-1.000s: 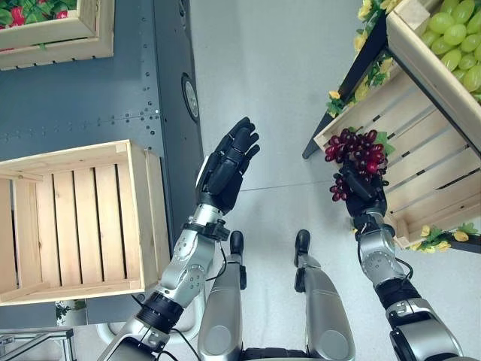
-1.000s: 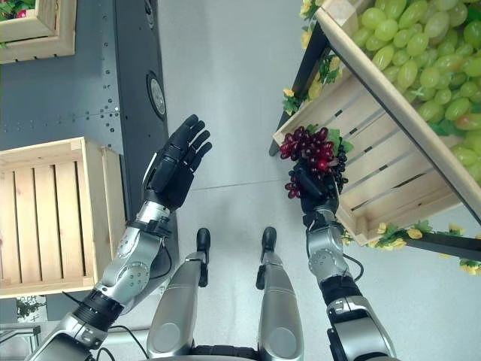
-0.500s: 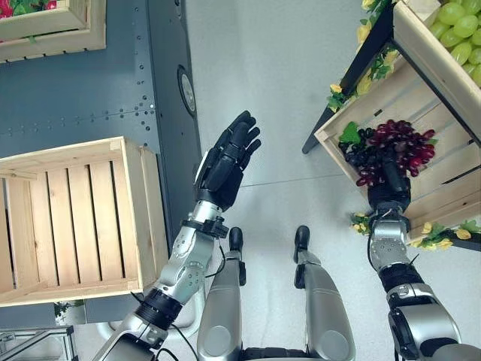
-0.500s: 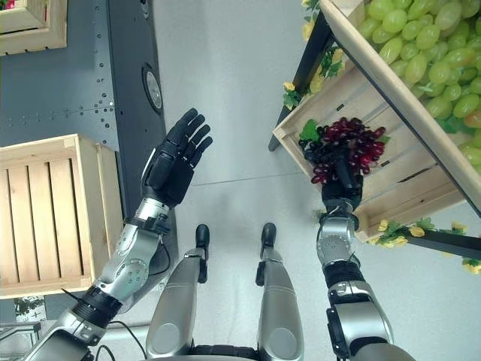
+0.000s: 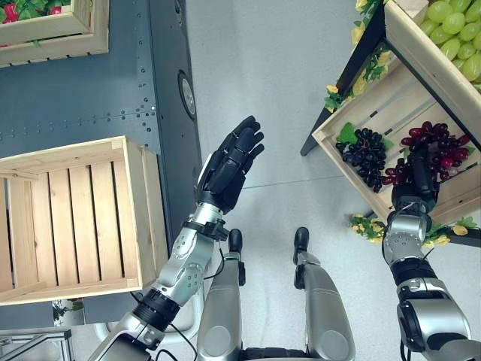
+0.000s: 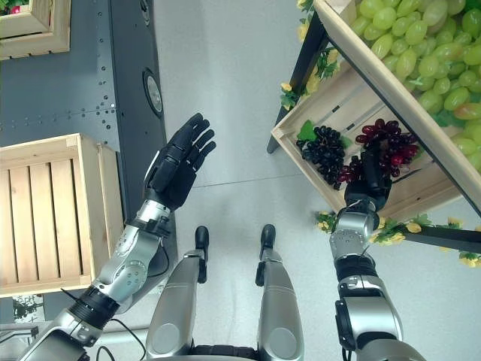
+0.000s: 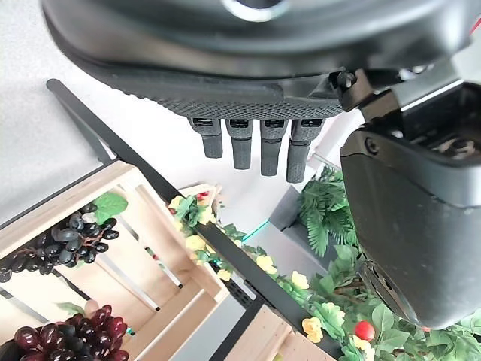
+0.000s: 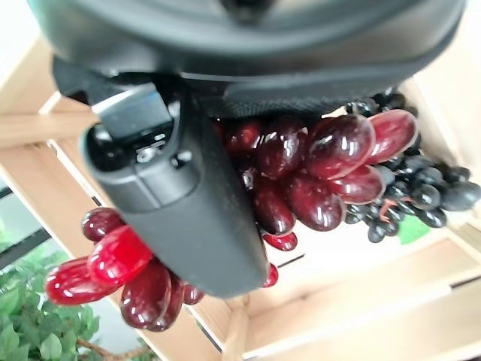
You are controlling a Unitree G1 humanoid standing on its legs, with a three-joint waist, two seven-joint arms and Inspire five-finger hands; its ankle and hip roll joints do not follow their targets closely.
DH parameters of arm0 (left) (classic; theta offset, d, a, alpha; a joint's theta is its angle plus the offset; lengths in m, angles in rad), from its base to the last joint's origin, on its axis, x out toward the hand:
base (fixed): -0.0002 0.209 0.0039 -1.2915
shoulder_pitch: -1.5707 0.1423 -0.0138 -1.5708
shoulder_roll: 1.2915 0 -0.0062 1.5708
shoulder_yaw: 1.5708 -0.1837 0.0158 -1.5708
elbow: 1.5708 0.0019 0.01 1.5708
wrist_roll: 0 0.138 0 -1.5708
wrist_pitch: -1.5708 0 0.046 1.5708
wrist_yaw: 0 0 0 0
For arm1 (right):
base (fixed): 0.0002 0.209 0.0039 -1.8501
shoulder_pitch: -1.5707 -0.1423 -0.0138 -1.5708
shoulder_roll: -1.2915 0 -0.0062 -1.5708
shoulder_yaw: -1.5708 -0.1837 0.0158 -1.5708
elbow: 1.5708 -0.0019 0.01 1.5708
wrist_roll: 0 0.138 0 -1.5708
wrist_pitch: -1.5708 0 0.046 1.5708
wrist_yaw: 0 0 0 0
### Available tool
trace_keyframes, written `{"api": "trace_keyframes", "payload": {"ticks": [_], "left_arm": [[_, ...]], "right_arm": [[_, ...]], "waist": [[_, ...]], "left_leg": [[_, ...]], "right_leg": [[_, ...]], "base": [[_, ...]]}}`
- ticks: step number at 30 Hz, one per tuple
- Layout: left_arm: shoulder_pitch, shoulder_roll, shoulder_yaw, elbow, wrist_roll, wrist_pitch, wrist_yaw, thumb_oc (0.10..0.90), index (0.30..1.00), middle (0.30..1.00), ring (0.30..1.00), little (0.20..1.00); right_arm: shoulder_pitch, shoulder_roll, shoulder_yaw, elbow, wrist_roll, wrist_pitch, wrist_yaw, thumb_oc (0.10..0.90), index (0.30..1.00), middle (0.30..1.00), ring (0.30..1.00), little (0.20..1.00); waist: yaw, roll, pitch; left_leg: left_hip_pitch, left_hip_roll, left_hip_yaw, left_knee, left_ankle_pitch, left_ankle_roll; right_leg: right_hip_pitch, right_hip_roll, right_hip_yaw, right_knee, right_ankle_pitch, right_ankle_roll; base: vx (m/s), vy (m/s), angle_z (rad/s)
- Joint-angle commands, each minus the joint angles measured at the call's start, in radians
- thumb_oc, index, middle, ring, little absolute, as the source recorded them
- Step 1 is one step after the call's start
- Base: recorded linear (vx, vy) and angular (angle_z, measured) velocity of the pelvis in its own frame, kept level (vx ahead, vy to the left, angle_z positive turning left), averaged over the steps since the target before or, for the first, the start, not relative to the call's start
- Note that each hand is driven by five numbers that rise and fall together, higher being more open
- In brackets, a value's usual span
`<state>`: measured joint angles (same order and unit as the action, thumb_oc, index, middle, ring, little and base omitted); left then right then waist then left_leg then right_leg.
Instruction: Pick up the fruits from the basket on one side to the basket on the other side
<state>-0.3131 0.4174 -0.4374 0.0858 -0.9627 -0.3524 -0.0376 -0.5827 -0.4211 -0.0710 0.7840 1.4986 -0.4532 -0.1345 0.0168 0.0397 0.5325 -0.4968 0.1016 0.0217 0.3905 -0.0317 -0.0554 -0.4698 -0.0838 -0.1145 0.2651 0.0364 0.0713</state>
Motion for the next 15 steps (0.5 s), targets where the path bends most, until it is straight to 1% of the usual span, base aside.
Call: {"api": "trace_keyframes", "payload": {"ticks": [1, 2, 3, 4, 5, 6, 8, 10, 13, 14, 15], "left_arm": [[-0.041, 0.009, 0.003, -0.126, -0.018, -0.076, -0.073, 0.800, 0.900, 0.900, 0.900, 0.900], [-0.044, 0.011, 0.001, -0.128, -0.019, -0.076, -0.072, 0.800, 0.900, 0.900, 0.900, 0.900], [-0.047, 0.015, 0.000, -0.131, -0.020, -0.072, -0.070, 0.800, 0.900, 0.900, 0.900, 0.900], [-0.048, 0.017, -0.002, -0.134, -0.024, -0.068, -0.068, 0.800, 0.900, 0.900, 0.900, 0.900], [-0.048, 0.019, -0.004, -0.133, -0.026, -0.066, -0.069, 0.800, 0.900, 0.900, 0.900, 0.900], [-0.047, 0.021, -0.005, -0.132, -0.026, -0.065, -0.071, 0.800, 0.900, 0.900, 0.900, 0.900], [-0.047, 0.026, -0.007, -0.128, -0.026, -0.059, -0.072, 0.800, 0.900, 0.900, 0.900, 0.900], [-0.048, 0.026, -0.011, -0.129, -0.020, -0.060, -0.069, 0.800, 0.900, 0.900, 0.900, 0.900], [-0.046, 0.032, -0.011, -0.132, -0.020, -0.064, -0.072, 0.800, 0.900, 0.900, 0.900, 0.900], [-0.047, 0.031, -0.012, -0.133, -0.018, -0.064, -0.070, 0.800, 0.900, 0.900, 0.900, 0.900], [-0.048, 0.034, -0.010, -0.138, -0.014, -0.058, -0.067, 0.800, 0.900, 0.900, 0.900, 0.900]], "right_arm": [[-0.060, -0.189, -0.061, -0.074, -0.084, -0.142, -0.055, 0.471, 0.406, 0.406, 0.406, 0.406], [-0.063, -0.192, -0.060, -0.069, -0.087, -0.142, -0.066, 0.480, 0.420, 0.420, 0.420, 0.420], [-0.064, -0.197, -0.059, -0.061, -0.087, -0.144, -0.071, 0.478, 0.418, 0.418, 0.418, 0.418], [-0.063, -0.201, -0.058, -0.054, -0.083, -0.144, -0.070, 0.510, 0.465, 0.465, 0.465, 0.465], [-0.063, -0.205, -0.058, -0.050, -0.079, -0.144, -0.070, 0.584, 0.575, 0.575, 0.575, 0.575], [-0.064, -0.206, -0.058, -0.046, -0.079, -0.141, -0.073, 0.800, 0.900, 0.900, 0.900, 0.900], [-0.068, -0.212, -0.054, -0.036, -0.102, -0.115, -0.096, 0.800, 0.900, 0.900, 0.900, 0.900], [-0.073, -0.212, -0.047, -0.034, -0.115, -0.109, -0.107, 0.800, 0.900, 0.900, 0.900, 0.900], [-0.061, -0.220, -0.017, -0.025, -0.272, -0.022, -0.154, 0.800, 0.900, 0.900, 0.900, 0.900], [-0.061, -0.220, -0.014, -0.026, -0.288, -0.014, -0.161, 0.800, 0.900, 0.900, 0.900, 0.900], [-0.060, -0.231, 0.006, -0.023, -0.383, 0.021, -0.211, 0.800, 0.900, 0.900, 0.900, 0.900]], "waist": [[-0.011, 0.011, -0.013], [-0.010, 0.011, -0.013], [-0.008, 0.010, -0.013], [-0.006, 0.010, -0.013], [-0.005, 0.009, -0.013], [-0.004, 0.008, -0.013], [-0.003, 0.005, -0.013], [-0.002, 0.003, -0.013], [-0.001, -0.005, -0.013], [-0.001, -0.005, -0.013], [0.000, -0.009, -0.013]], "left_leg": [[-0.070, -0.059, 0.076, 0.058, -0.001, 0.028], [-0.073, -0.059, 0.077, 0.056, -0.001, 0.029], [-0.077, -0.060, 0.077, 0.054, -0.001, 0.031], [-0.081, -0.060, 0.077, 0.053, -0.002, 0.032], [-0.083, -0.061, 0.076, 0.052, -0.002, 0.033], [-0.085, -0.062, 0.076, 0.050, -0.002, 0.033], [-0.091, -0.062, 0.075, 0.051, -0.004, 0.034], [-0.095, -0.062, 0.075, 0.051, -0.003, 0.034], [-0.098, -0.062, 0.074, 0.048, -0.006, 0.037], [-0.099, -0.063, 0.074, 0.049, -0.006, 0.038], [-0.100, -0.064, 0.074, 0.046, -0.008, 0.040]], "right_leg": [[0.054, 0.056, -0.081, 0.062, -0.095, -0.081], [0.049, 0.056, -0.082, 0.063, -0.094, -0.080], [0.043, 0.056, -0.083, 0.063, -0.092, -0.079], [0.037, 0.056, -0.085, 0.064, -0.090, -0.079], [0.035, 0.055, -0.087, 0.063, -0.089, -0.079], [0.032, 0.055, -0.089, 0.062, -0.087, -0.078], [0.025, 0.054, -0.091, 0.065, -0.084, -0.077], [0.020, 0.055, -0.091, 0.066, -0.082, -0.077], [0.018, 0.056, -0.093, 0.062, -0.079, -0.077], [0.016, 0.056, -0.093, 0.063, -0.078, -0.077], [0.014, 0.055, -0.095, 0.060, -0.076, -0.075]], "base": [[-0.01, -0.031, 0.02], [-0.02, -0.041, 0.01], [-0.02, -0.042, 0.00], [-0.02, -0.047, 0.01], [-0.01, -0.046, 0.02], [-0.01, -0.042, 0.03], [-0.01, -0.032, 0.04], [0.00, -0.012, 0.02], [0.00, 0.000, 0.00], [0.00, 0.000, 0.00], [0.00, 0.000, 0.00]]}}
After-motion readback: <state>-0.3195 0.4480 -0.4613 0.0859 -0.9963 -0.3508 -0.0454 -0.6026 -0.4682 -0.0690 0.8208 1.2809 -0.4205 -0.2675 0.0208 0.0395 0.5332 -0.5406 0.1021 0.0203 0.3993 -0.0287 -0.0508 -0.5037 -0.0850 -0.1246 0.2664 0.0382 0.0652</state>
